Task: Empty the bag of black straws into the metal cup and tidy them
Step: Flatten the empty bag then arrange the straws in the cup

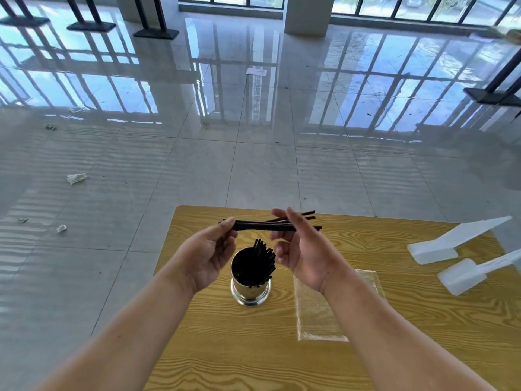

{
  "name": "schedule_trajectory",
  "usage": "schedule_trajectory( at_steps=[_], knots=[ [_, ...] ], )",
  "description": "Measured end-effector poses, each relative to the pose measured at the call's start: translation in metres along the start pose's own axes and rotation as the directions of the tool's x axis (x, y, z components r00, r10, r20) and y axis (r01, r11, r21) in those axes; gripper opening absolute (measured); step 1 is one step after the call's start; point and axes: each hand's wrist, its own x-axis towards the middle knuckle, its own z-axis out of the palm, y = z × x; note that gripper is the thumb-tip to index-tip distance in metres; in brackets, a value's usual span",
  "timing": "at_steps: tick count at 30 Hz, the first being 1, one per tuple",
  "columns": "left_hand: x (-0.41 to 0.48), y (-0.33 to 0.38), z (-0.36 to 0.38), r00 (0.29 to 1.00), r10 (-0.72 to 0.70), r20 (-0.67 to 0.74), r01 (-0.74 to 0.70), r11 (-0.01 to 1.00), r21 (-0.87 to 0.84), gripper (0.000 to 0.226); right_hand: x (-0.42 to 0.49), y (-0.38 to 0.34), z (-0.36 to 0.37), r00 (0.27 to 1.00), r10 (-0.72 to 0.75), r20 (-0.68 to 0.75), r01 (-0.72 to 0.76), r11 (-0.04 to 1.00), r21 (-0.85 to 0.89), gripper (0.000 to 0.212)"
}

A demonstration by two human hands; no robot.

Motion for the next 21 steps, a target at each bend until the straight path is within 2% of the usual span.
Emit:
schedule_trajectory(
  at_steps=[1,2,4,5,7,9,11,14,16,18,21],
  knots=[
    [0.003,-0.009,-0.003,0.999,-0.03,0.01,0.031,0.999,-0.019,0.017,0.001,-0.003,0.002,0.998,-0.033,-0.058,0.031,0.999,-0.03,0.042],
    [0.005,-0.016,-0.006,0.999,-0.052,0.011,0.052,0.999,-0.01,0.022,0.002,-0.005,0.004,0.989,-0.083,-0.12,0.066,0.988,-0.138,0.034],
    [0.009,-0.026,-0.011,0.997,-0.06,-0.043,0.066,0.986,0.154,0.03,0.003,-0.004,0.004,0.959,-0.223,-0.173,0.134,0.899,-0.417,0.037],
    [0.011,-0.029,-0.015,0.994,-0.035,-0.101,0.065,0.947,0.316,0.032,0.002,-0.003,0.003,0.945,-0.283,-0.163,0.159,0.835,-0.527,0.038],
    [0.013,-0.032,-0.024,0.975,0.084,-0.206,0.058,0.798,0.6,0.033,0.002,0.0,-0.001,0.923,-0.366,-0.12,0.192,0.708,-0.68,0.038],
    [0.014,-0.031,-0.032,0.948,0.22,-0.231,0.014,0.694,0.72,0.025,0.003,0.007,-0.005,0.908,-0.413,-0.067,0.197,0.563,-0.802,0.04],
    [0.015,-0.029,-0.037,0.929,0.314,-0.198,-0.038,0.61,0.791,0.016,0.009,0.017,-0.004,0.917,-0.397,-0.032,0.182,0.487,-0.854,0.042],
    [0.017,-0.028,-0.035,0.915,0.379,-0.141,-0.062,0.476,0.877,0.008,0.019,0.034,0.001,0.978,-0.209,-0.007,0.09,0.45,-0.888,0.032],
    [0.02,-0.027,-0.031,0.912,0.403,-0.076,-0.08,0.357,0.931,0.014,0.023,0.041,-0.002,0.991,-0.134,-0.017,0.029,0.332,-0.943,0.047],
    [0.026,-0.025,-0.026,0.91,0.413,0.012,-0.109,0.211,0.972,0.025,0.021,0.042,-0.01,0.982,-0.183,-0.055,0.01,0.339,-0.941,0.059],
    [0.037,-0.024,-0.016,0.913,0.393,0.11,-0.124,0.01,0.992,0.045,0.015,0.04,-0.028,0.957,-0.269,-0.108,0.004,0.384,-0.923,0.047]
  ],
)
